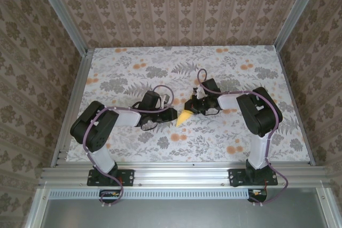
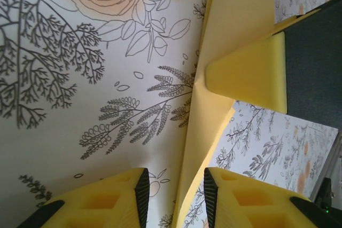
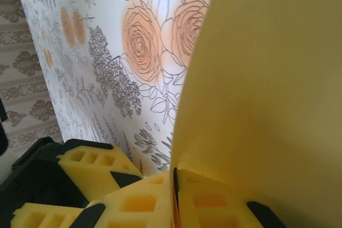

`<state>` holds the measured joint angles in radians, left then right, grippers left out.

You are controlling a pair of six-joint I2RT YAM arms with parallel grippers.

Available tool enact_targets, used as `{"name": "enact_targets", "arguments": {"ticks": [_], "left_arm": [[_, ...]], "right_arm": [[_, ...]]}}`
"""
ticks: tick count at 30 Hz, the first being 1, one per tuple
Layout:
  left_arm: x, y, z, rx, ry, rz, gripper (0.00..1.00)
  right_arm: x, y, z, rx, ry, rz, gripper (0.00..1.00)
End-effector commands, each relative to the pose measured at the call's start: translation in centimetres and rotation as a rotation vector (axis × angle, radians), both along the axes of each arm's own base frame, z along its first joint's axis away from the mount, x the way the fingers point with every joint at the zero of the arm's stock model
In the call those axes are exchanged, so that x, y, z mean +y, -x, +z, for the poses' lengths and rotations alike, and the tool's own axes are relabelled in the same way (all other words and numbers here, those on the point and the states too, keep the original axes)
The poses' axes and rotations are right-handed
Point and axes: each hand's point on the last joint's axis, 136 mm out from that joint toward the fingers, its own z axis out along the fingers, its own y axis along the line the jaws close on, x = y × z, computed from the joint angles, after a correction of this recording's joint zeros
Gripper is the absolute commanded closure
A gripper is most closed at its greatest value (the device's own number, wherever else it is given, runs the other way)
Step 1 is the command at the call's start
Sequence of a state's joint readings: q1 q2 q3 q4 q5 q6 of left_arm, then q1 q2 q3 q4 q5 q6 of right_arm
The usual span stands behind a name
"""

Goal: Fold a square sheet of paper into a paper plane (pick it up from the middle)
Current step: Fold the wing for the fifth time at the center of the table.

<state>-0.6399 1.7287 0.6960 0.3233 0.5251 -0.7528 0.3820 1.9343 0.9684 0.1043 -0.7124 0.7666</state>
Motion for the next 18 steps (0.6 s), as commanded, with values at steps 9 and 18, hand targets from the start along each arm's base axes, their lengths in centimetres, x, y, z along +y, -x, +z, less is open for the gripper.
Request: {"name": "enact_targets", "arguments": {"ticks": [9,18], "left_arm": [[-0.1,1.6,-1.5,-0.054,-0.131,-0.084,0.72],[0.0,1.4,-1.7,-0.121,-0.206,-0.094,0.85]], "right_arm": [[-0.4,-1.2,1.8,-0.029,-0.095,-0.050,0.91],[-0.7,-1.3,1.7,-0.019,-0.103,-0.063,0.91]]}}
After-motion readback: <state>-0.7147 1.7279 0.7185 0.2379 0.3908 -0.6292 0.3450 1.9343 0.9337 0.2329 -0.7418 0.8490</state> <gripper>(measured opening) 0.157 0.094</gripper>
